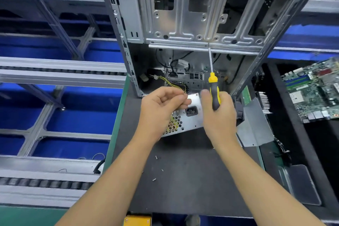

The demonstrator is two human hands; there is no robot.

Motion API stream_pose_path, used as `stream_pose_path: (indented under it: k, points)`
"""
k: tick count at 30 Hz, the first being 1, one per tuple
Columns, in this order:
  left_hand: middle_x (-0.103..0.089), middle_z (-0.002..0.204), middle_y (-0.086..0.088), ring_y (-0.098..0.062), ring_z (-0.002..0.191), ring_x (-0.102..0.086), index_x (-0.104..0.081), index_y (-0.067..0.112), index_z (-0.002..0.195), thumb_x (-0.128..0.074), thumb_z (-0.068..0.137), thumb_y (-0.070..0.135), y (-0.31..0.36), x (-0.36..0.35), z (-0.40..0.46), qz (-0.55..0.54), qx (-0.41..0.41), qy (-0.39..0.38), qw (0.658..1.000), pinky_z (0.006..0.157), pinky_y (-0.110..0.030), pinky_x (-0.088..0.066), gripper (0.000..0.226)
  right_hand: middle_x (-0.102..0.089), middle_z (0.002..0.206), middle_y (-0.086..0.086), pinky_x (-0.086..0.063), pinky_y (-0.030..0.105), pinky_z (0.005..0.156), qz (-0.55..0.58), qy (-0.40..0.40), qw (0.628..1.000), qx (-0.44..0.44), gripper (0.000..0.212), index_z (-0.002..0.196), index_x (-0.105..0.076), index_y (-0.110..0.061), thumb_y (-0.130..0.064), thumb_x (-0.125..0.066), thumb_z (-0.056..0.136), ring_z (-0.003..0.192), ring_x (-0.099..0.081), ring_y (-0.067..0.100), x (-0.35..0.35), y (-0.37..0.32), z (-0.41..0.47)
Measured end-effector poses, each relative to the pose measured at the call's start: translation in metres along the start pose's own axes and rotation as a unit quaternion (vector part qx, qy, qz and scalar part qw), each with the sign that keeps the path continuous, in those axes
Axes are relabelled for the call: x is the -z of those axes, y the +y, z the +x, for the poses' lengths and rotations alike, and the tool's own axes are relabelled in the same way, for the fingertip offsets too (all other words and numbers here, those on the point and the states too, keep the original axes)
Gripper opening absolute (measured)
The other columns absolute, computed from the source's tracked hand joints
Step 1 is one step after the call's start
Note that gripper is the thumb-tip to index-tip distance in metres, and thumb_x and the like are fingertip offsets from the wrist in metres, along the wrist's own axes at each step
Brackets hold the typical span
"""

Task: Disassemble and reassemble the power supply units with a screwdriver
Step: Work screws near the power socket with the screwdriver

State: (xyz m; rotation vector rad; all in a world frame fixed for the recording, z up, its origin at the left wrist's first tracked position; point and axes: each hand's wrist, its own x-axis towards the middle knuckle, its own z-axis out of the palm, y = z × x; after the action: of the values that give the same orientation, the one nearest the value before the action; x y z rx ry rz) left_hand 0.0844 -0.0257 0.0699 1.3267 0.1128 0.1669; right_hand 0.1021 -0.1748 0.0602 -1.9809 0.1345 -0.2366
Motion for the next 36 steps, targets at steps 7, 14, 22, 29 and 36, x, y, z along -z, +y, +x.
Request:
stream_pose_path:
  k: [7,14,22,29,36]
  points:
    - [-0.076,0.086,-0.013,-0.025,0.083,-0.075,-0.077,0.022,0.083,-0.071,0.083,0.0,-0.005,0.005,0.007,-0.055,-0.015,0.008,0.998,0.074,-0.023,-0.057,0.022,-0.063,0.072,-0.01,-0.037,0.02,0.054,0.019,-0.105,0.989,0.102,0.007,0.088,-0.07,-0.04,-0.04,-0.064,0.092,0.062,-0.052,0.016,0.056,-0.001,-0.002]
    - [-0.076,0.088,-0.012,-0.027,0.088,-0.075,-0.076,0.022,0.086,-0.07,0.085,-0.001,-0.007,0.011,0.014,-0.074,-0.029,0.016,0.997,0.077,-0.025,-0.058,0.024,-0.048,0.058,0.001,-0.035,0.03,0.053,0.217,-0.082,0.973,-0.001,0.029,0.086,-0.072,-0.017,-0.044,-0.076,0.077,0.054,-0.038,0.02,0.063,0.017,0.007]
    - [-0.076,0.085,-0.01,-0.023,0.083,-0.075,-0.077,0.022,0.086,-0.071,0.083,0.0,-0.006,0.013,0.015,-0.075,-0.027,0.009,0.997,0.076,-0.025,-0.058,0.022,-0.042,0.056,0.009,-0.028,0.034,0.054,0.231,-0.085,0.969,-0.035,0.041,0.078,-0.069,-0.018,-0.059,-0.077,0.074,0.054,-0.03,0.022,0.055,0.021,0.009]
    - [-0.076,0.085,-0.009,-0.024,0.083,-0.075,-0.077,0.023,0.085,-0.071,0.083,0.002,-0.007,0.011,0.014,-0.076,-0.016,0.009,0.997,0.077,-0.025,-0.058,0.022,-0.033,0.053,0.003,-0.022,0.041,0.056,0.228,-0.089,0.969,-0.044,0.03,0.071,-0.065,-0.021,-0.049,-0.072,0.08,0.056,-0.026,0.025,0.056,0.021,0.008]
    - [-0.076,0.086,-0.009,-0.023,0.082,-0.074,-0.077,0.024,0.085,-0.07,0.083,0.003,-0.006,0.011,0.013,-0.057,-0.013,0.006,0.998,0.077,-0.026,-0.057,0.022,-0.033,0.051,0.0,-0.022,0.037,0.056,0.218,-0.091,0.97,-0.052,0.032,0.07,-0.063,-0.021,-0.05,-0.072,0.078,0.053,-0.027,0.023,0.057,0.018,0.008]
